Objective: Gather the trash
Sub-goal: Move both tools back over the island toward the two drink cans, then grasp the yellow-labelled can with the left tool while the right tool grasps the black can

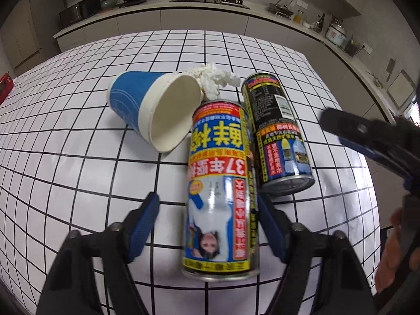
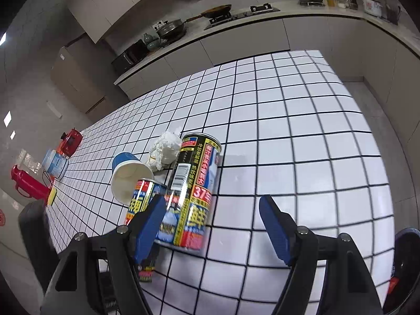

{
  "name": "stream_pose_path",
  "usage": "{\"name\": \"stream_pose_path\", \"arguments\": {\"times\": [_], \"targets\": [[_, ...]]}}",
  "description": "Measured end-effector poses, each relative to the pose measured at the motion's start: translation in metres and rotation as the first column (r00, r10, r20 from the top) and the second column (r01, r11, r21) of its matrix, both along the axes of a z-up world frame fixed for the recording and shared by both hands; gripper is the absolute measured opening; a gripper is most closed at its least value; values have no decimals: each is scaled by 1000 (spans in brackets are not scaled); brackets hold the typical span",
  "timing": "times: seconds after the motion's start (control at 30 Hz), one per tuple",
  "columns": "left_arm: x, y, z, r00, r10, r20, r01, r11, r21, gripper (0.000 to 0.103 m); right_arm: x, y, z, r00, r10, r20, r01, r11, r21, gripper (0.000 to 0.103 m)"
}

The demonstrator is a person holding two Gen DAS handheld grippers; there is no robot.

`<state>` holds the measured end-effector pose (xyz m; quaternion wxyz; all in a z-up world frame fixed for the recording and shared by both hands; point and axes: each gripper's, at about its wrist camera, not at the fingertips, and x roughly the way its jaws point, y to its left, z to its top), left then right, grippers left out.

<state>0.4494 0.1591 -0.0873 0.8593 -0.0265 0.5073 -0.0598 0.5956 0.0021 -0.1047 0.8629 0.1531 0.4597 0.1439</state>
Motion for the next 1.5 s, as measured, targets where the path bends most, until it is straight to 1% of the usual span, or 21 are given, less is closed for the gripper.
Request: {"name": "stream_pose_path", "arguments": {"times": [0.03, 0.23, 0.4, 0.5, 0.53, 0.57, 0.6, 0.67, 0.7, 0.77, 0.87, 0.9, 1.13, 1.5], "targets": [[-2, 2, 0, 1000, -3, -3, 3, 1000, 0, 56, 5, 4, -3, 1000, 2, -7, -2, 1000, 0, 76], [-13, 22, 0, 1000, 6, -11, -6, 1000, -29, 55, 29, 26, -17, 999, 4, -41, -4, 1000, -9, 76], [-30, 36, 1, 1000, -5, -27, 4, 1000, -20, 55, 42, 42, -34, 996, 12, -93, -14, 1000, -28, 76], [-36, 42, 2, 999, -8, -36, 8, 1000, -20, 55, 44, 52, -40, 994, 14, -105, -22, 997, -76, 76], [-36, 43, 2, 999, -8, -38, 8, 1000, -16, 56, 46, 54, -41, 994, 15, -105, -25, 996, -88, 74], [-36, 43, 2, 999, -8, -39, 8, 1000, -8, 56, 45, 56, -40, 995, 13, -97, -24, 994, -111, 69], [-34, 42, 1, 999, -8, -39, 8, 1000, -4, 56, 45, 58, -40, 995, 19, -96, -30, 993, -112, 64], [-31, 40, 2, 999, -5, -40, 5, 1000, -6, 58, 45, 61, -40, 994, 27, -103, -39, 993, -110, 63], [-29, 39, 2, 999, -6, -38, 5, 1000, -10, 59, 45, 63, -40, 994, 32, -105, -45, 991, -125, 60], [-26, 37, 3, 999, -11, -32, 10, 1000, -18, 59, 43, 66, -40, 994, 39, -106, -55, 986, -157, 59], [-22, 37, 2, 999, -19, -33, 17, 999, -36, 58, 40, 64, -41, 994, 41, -105, -57, 986, -156, 56], [-21, 36, 2, 999, -21, -32, 20, 999, -35, 55, 39, 61, -41, 994, 39, -105, -55, 987, -154, 56], [-24, 29, 2, 999, -28, -26, 27, 999, -22, 54, 24, 45, -41, 995, 20, -101, -34, 990, -139, 55], [-25, 27, 0, 999, -12, -31, 12, 1000, -5, 55, 1, 24, -39, 995, 1, -103, -15, 990, -137, 55]]}}
